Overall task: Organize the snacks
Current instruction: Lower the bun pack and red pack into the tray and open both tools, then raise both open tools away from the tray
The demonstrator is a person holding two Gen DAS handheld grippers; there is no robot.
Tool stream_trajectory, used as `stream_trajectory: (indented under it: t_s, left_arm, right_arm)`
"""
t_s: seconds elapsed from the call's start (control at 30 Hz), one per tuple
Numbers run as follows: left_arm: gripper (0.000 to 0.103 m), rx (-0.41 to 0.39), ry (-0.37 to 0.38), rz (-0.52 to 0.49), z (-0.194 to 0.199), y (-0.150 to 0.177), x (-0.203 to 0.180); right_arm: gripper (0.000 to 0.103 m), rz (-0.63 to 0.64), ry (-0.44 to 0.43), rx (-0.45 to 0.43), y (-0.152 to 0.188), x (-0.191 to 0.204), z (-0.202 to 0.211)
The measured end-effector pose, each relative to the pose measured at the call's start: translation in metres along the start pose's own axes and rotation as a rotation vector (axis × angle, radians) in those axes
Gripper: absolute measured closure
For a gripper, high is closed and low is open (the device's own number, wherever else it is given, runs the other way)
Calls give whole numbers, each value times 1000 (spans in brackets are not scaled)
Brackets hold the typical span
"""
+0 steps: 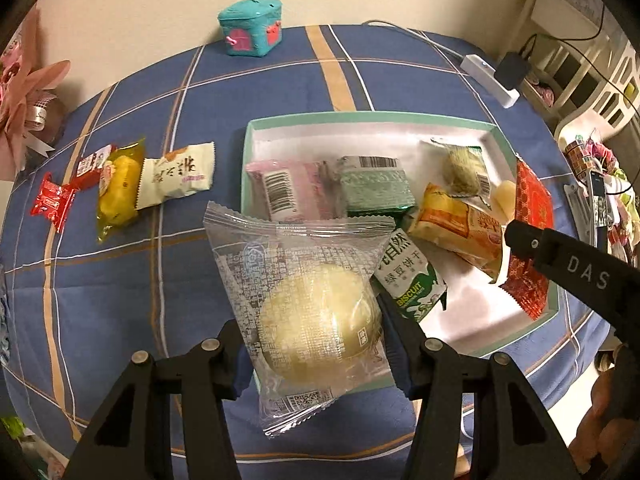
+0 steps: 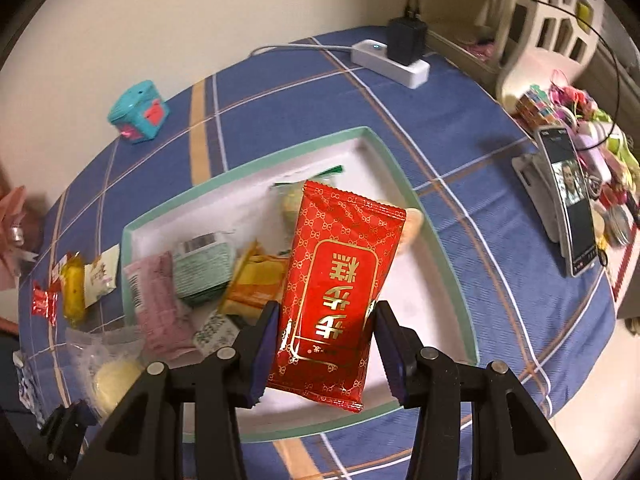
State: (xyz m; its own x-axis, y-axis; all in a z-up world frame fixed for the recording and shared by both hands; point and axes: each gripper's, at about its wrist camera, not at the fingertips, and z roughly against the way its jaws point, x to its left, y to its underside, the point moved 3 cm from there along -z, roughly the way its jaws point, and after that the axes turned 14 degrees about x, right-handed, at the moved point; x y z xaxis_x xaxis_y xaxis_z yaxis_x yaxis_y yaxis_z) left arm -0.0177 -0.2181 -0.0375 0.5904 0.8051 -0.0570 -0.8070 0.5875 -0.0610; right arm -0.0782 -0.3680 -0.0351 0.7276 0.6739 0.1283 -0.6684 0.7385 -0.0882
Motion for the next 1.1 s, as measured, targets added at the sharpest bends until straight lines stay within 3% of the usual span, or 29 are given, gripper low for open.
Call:
stream_trajectory:
  t_s: [0.57,0.67,0.73,0.93,1.1]
  left_arm:
    - [45,27,-20,3,-12,-3,-6]
    - [35,31,-40,-2,-13,-4,-7]
    - [34,28,-42,-5,-13,-4,-7]
    - [22,14,-55,8,-10,-4,-2]
    - [21,-2,-64,54,-6,-7,12]
  right_arm:
    - [52,-19,22,75,-1,-16,-18]
    - [45,-15,20,82,0,-14,-18]
    - [38,-17,24,83,0,-14,-18]
    - [33,-5,33,86,0,-10,-18]
    - [32,5,32,86,1,-5,-18]
